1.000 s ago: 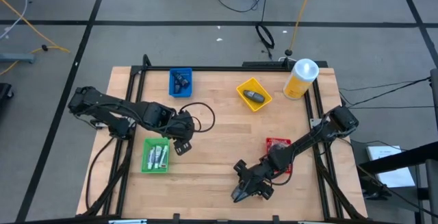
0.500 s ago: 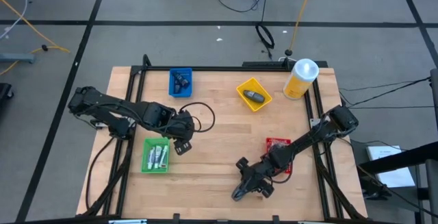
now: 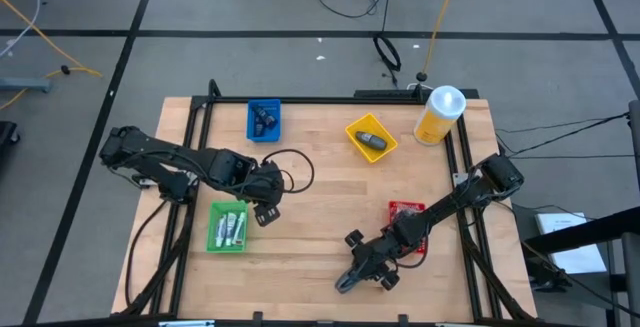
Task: Pick & Place Travel size toiletries
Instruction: Put the gray deodorant into the yellow bin
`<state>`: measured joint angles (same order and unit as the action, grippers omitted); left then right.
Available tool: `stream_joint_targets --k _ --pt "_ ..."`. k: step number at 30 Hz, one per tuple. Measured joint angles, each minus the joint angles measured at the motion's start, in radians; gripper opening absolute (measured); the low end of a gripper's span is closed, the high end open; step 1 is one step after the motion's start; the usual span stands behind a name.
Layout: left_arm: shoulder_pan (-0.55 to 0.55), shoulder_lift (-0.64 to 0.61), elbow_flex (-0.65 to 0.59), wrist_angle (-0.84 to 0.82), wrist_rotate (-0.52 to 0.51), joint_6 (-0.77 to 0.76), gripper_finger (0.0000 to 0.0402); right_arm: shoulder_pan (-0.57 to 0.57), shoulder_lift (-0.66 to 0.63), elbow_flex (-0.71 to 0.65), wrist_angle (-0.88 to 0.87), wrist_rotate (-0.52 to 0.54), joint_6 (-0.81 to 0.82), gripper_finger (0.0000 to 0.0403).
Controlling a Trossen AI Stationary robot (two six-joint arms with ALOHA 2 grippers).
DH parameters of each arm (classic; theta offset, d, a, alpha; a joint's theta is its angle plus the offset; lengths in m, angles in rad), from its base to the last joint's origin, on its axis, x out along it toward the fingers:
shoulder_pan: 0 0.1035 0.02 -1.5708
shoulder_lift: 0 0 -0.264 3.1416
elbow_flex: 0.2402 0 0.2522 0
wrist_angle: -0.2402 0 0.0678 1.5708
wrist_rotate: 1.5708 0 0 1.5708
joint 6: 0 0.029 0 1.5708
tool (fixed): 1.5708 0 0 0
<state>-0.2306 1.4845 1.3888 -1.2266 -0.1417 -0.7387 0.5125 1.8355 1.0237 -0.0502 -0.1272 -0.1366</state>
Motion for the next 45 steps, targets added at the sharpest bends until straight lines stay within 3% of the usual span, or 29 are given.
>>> stream_joint_targets --k 5,10,21,32,42,45 --pt "0.0 0.0 0.0 -0.004 0.0 0.0 0.0241 0.0 -0.009 0.0 0.033 0.004 0.039 0.0169" --pt "0.0 0.0 0.0 -0.012 0.019 0.008 0.0241 -0.001 -0.058 0.0 0.018 0.086 0.073 0.0169" --pt "-0.007 0.0 0.0 -0.057 0.056 0.022 0.0241 -0.065 -0.278 0.002 -0.072 0.447 0.167 0.0169" --pt "-0.006 0.0 0.0 -0.058 0.063 0.063 0.0241 -0.247 -0.446 0.002 -0.273 0.718 0.332 0.0173" --pt "-0.005 -0.014 0.0 -0.087 0.063 0.045 0.0241 -0.504 -0.489 0.0 -0.482 0.75 0.609 0.0175" --pt "0.003 -0.049 0.0 -0.085 0.063 0.044 0.0241 -0.588 -0.473 0.002 -0.472 0.677 0.655 0.0175"
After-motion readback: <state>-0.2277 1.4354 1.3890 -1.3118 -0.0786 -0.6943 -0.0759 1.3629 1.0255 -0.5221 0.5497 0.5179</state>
